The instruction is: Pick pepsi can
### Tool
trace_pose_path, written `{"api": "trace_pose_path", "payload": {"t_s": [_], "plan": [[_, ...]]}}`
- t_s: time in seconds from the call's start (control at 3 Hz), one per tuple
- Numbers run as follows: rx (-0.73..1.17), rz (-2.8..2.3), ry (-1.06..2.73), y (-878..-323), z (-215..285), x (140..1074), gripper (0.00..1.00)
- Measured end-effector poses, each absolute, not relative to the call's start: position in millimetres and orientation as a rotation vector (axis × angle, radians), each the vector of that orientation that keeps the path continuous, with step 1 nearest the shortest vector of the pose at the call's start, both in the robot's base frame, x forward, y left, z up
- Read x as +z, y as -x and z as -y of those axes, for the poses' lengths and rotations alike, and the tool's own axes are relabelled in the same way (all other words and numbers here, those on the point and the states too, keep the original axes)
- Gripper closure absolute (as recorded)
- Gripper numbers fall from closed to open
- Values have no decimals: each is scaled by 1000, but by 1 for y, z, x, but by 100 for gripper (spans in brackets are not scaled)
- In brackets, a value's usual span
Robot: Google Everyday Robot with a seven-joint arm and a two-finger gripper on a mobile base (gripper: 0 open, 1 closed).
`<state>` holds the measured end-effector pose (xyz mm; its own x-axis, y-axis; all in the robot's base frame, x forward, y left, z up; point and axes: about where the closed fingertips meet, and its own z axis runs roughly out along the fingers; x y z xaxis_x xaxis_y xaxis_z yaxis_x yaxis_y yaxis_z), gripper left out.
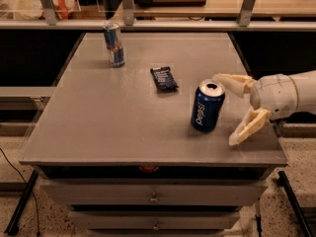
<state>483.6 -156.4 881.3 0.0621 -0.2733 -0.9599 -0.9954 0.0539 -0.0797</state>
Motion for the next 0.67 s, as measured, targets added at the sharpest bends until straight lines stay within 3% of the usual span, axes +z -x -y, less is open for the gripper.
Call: {"api": "trace_pose_path", "payload": {"t_s": [0.67], "plan": [[1010,-1338,1397,-482,148,881,41]]}}
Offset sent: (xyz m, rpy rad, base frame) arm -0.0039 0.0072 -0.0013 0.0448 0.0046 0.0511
